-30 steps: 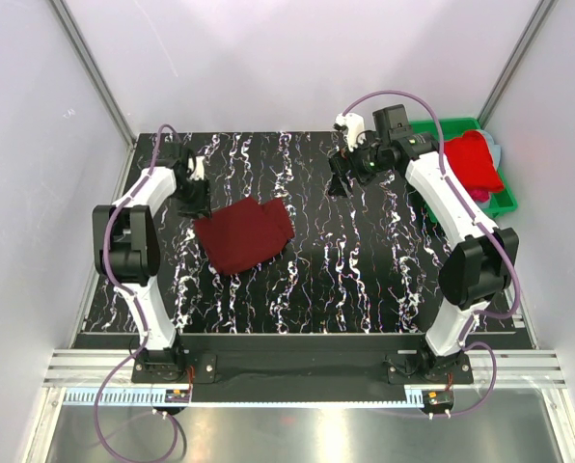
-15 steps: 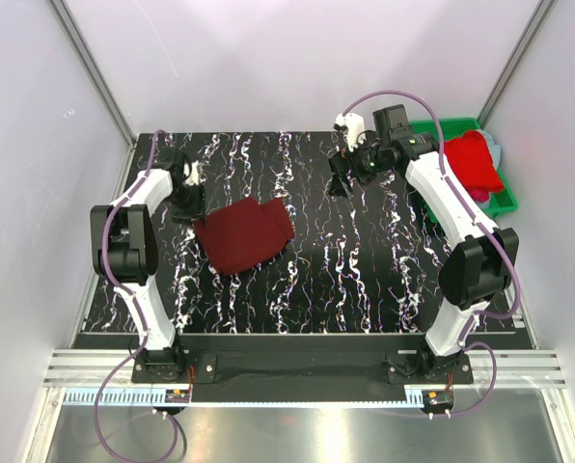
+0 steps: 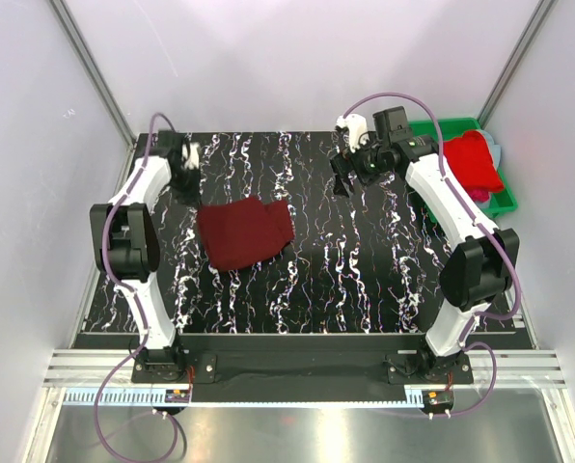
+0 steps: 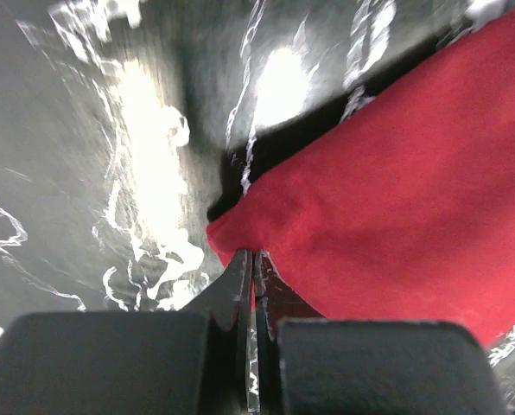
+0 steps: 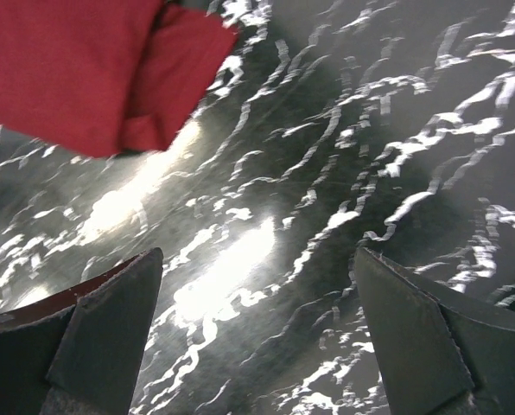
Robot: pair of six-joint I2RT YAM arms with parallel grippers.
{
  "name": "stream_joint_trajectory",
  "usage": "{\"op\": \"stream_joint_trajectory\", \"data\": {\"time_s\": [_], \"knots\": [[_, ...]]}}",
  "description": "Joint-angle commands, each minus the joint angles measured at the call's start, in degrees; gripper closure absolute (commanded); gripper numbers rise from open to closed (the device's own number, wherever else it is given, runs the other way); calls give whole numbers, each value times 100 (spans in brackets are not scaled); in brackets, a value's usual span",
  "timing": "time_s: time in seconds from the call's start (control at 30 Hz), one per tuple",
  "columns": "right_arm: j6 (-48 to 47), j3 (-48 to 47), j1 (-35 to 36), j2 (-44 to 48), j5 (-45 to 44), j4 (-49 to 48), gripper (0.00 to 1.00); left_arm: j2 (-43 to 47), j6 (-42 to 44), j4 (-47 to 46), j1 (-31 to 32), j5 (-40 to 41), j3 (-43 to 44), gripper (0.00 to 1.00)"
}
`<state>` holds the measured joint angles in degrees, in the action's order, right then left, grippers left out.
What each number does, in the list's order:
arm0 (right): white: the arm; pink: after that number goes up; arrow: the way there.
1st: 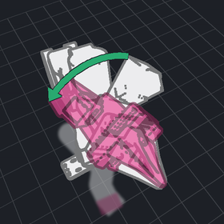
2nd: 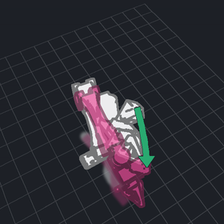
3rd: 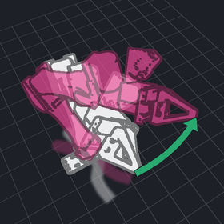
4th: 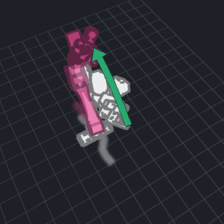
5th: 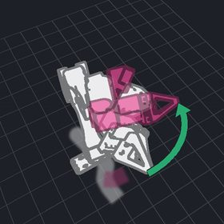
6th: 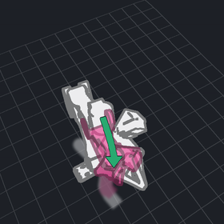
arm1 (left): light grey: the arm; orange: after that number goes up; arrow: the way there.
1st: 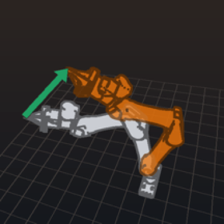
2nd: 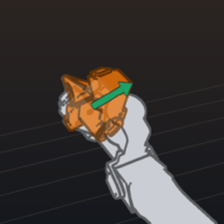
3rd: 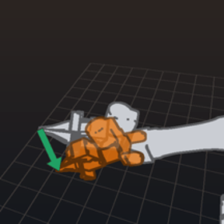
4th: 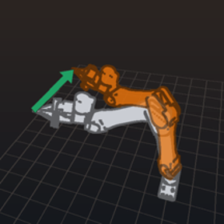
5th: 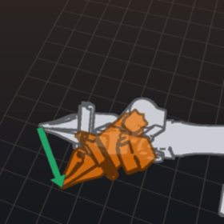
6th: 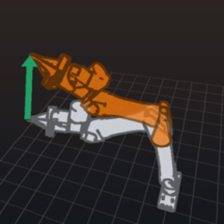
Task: Fold and stack the t-shirts
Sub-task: Flatten the tshirt out
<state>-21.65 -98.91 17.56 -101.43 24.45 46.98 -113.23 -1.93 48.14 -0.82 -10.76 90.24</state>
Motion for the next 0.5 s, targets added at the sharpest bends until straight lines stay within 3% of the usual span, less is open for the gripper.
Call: {"op": "stream_joint_trajectory", "data": {"time_s": [0.0,0.27,0.4,0.47], "knots": [[64,-75,-16,255,-686,-540,0,802,0,-296,177,-356,1403,100],[275,-462,-16,44,-1600,-1015,0,1136,-439,-875,512,-988,4043,100],[293,-454,-16,61,-1873,-1138,0,1285,-632,-920,942,-1644,3898,100],[267,-392,-25,123,-1987,-1165,0,1470,-764,-981,1136,-2138,3233,100]]}}
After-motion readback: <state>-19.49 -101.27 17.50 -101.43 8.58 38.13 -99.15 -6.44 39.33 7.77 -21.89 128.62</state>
